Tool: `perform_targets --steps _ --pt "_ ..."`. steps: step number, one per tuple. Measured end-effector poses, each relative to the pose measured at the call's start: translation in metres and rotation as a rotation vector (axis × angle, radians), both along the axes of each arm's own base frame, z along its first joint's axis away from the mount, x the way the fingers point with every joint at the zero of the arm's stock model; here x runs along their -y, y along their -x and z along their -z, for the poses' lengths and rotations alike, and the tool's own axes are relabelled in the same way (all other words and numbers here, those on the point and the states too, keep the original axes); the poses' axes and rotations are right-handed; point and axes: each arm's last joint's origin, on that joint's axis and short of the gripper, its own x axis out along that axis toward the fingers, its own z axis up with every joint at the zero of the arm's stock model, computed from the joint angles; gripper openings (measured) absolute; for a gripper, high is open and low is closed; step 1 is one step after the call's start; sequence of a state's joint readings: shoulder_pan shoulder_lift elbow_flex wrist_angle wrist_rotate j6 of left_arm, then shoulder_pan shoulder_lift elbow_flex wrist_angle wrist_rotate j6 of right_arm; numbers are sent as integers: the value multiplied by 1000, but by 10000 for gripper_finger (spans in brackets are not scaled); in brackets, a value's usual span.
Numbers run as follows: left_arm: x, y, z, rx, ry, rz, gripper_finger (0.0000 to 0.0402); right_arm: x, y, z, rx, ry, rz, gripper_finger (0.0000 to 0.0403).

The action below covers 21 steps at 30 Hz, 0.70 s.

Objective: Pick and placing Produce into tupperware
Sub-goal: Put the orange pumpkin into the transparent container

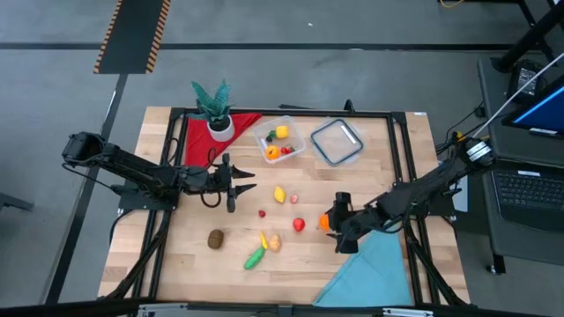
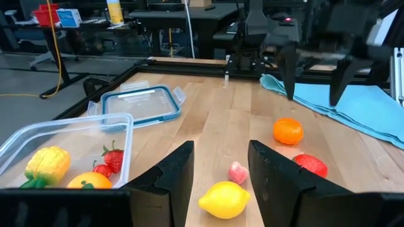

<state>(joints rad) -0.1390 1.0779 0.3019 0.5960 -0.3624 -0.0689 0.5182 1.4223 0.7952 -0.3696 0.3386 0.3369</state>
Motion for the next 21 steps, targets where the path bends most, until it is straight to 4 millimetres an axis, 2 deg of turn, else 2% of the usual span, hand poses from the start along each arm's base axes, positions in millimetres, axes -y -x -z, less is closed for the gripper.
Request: perform_targets --steps 10,21 --pt "0 0 0 -4 2 0 141 -4 -16 40 -94 23 58 328" --pt "0 0 0 -4 2 0 141 7 -22 49 -126 22 123 328"
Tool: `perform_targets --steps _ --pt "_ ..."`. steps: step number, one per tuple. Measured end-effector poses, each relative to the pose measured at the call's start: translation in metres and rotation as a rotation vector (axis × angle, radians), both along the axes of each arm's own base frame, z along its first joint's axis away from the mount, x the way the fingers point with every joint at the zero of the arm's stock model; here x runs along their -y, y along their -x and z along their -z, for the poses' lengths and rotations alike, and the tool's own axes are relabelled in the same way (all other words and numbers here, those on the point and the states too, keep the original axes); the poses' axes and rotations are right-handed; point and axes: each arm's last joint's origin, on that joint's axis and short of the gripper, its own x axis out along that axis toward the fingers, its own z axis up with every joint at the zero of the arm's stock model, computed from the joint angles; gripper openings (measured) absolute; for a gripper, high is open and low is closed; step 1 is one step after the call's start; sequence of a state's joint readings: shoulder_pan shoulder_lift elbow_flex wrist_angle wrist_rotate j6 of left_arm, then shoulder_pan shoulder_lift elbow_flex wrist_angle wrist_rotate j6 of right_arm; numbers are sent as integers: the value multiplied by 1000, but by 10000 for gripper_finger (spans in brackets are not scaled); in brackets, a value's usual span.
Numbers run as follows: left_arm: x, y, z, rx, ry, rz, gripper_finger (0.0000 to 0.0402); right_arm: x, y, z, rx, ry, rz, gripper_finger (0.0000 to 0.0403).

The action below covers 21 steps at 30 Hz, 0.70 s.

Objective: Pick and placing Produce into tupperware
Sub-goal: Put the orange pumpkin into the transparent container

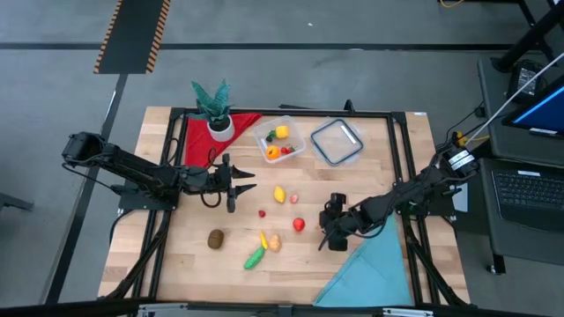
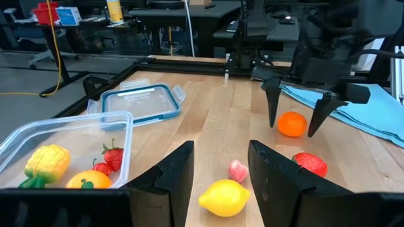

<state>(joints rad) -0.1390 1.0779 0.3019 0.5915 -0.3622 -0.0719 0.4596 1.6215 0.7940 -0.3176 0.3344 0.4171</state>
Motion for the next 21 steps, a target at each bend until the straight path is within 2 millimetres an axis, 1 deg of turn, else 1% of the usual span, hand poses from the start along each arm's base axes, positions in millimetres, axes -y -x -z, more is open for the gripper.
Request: perform_targets --steps 9,18,21 --pt "0 0 0 0 0 0 141 4 1 2 -94 -148 -20 328" --pt "0 0 0 0 0 0 141 13 7 6 -191 -104 -19 328" --pt "0 0 0 0 1 0 141 15 6 6 -197 -105 -5 328"
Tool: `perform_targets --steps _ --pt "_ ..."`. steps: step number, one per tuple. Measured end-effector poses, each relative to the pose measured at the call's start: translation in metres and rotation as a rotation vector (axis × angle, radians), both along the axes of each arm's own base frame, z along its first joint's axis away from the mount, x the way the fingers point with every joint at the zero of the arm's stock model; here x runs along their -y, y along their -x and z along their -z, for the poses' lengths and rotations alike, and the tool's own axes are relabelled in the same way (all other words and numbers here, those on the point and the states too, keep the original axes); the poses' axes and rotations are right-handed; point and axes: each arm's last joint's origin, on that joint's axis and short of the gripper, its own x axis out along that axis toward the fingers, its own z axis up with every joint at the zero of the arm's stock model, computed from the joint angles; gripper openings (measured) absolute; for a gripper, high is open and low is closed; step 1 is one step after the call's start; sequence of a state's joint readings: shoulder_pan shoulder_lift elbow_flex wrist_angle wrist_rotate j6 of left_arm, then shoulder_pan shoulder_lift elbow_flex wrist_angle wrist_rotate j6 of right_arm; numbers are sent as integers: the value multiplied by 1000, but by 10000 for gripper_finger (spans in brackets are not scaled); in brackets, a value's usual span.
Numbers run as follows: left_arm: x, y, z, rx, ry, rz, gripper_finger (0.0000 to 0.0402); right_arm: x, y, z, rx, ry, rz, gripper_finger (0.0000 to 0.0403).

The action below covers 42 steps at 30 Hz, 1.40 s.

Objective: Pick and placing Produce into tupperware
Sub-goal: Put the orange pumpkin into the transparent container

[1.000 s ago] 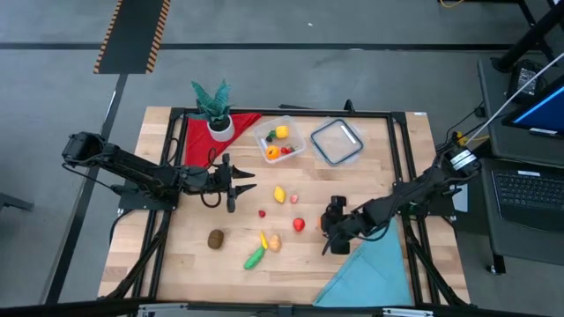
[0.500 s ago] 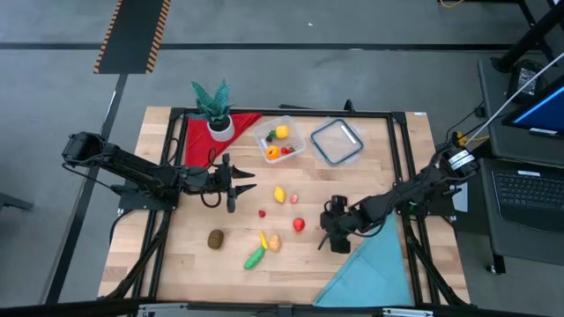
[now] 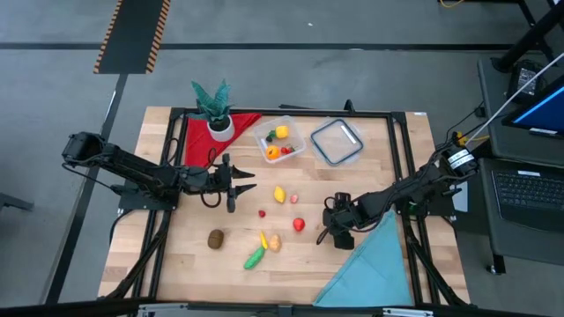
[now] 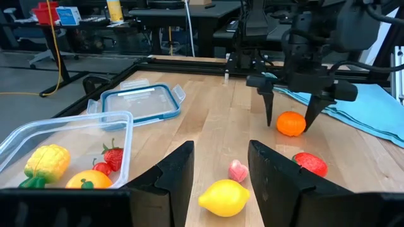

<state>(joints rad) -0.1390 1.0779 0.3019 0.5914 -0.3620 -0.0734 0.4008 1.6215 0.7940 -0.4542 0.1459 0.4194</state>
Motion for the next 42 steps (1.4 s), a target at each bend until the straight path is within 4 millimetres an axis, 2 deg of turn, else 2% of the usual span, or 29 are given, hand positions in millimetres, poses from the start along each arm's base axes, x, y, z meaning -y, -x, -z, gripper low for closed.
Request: perform_targets --steps 19,23,30,42 --pt "0 0 0 -3 2 0 141 2 -2 0 13 -13 33 327" --pt "0 0 2 -20 0 -1 141 2 -2 0 13 -22 60 309" --pt "0 1 3 -25 2 -1 141 2 -2 -1 15 -28 78 247" --pt "0 1 3 -25 2 -1 141 3 -3 -1 20 -47 135 246"
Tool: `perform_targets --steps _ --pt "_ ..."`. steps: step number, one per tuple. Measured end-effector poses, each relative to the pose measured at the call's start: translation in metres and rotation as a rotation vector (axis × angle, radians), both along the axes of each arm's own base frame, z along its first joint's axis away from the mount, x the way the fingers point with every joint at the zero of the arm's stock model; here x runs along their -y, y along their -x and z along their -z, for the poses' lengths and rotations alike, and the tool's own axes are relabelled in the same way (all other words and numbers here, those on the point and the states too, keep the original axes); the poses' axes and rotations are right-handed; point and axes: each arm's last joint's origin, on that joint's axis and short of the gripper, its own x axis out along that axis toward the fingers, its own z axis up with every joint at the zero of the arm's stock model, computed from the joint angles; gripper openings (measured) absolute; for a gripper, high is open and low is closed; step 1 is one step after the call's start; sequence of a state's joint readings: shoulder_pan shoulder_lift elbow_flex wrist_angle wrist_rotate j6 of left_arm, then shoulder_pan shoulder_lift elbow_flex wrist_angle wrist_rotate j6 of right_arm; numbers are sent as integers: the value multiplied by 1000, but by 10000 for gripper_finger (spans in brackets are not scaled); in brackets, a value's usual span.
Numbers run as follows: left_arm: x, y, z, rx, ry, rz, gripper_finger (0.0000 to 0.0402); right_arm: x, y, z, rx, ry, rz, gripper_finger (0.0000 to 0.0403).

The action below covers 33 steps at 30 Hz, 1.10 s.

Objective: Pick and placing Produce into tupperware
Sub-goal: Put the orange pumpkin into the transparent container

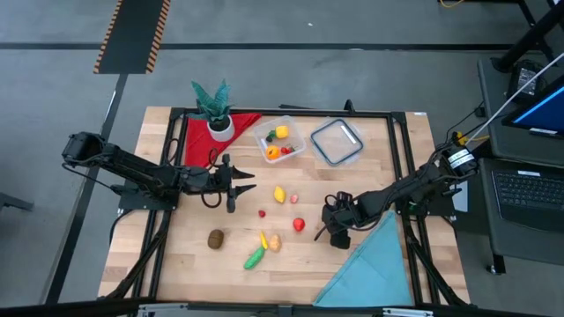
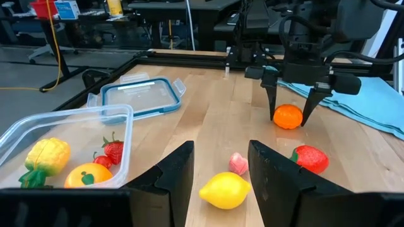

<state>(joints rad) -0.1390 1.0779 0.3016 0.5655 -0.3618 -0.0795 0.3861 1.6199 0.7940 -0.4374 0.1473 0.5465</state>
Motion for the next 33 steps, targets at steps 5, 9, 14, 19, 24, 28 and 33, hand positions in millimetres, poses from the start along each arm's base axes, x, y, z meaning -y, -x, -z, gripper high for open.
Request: perform_targets --steps 5,9,14,19,24,28,33 --pt "0 0 0 -2 0 0 141 6 -3 -6 40 -16 22 246" --pt "0 0 1 -6 -2 0 141 14 -3 -21 97 -25 23 246" --pt "0 0 1 -8 -4 0 141 31 -2 -48 219 7 15 246" --pt "0 0 1 -15 -4 1 141 52 2 -73 327 75 4 246" --pt "1 0 2 -17 -2 14 141 70 8 -72 452 103 20 246" --pt "1 0 2 -21 -3 14 141 79 14 -58 567 115 29 246" --pt "1 0 2 -24 -3 14 141 87 21 -43 778 92 -3 246"
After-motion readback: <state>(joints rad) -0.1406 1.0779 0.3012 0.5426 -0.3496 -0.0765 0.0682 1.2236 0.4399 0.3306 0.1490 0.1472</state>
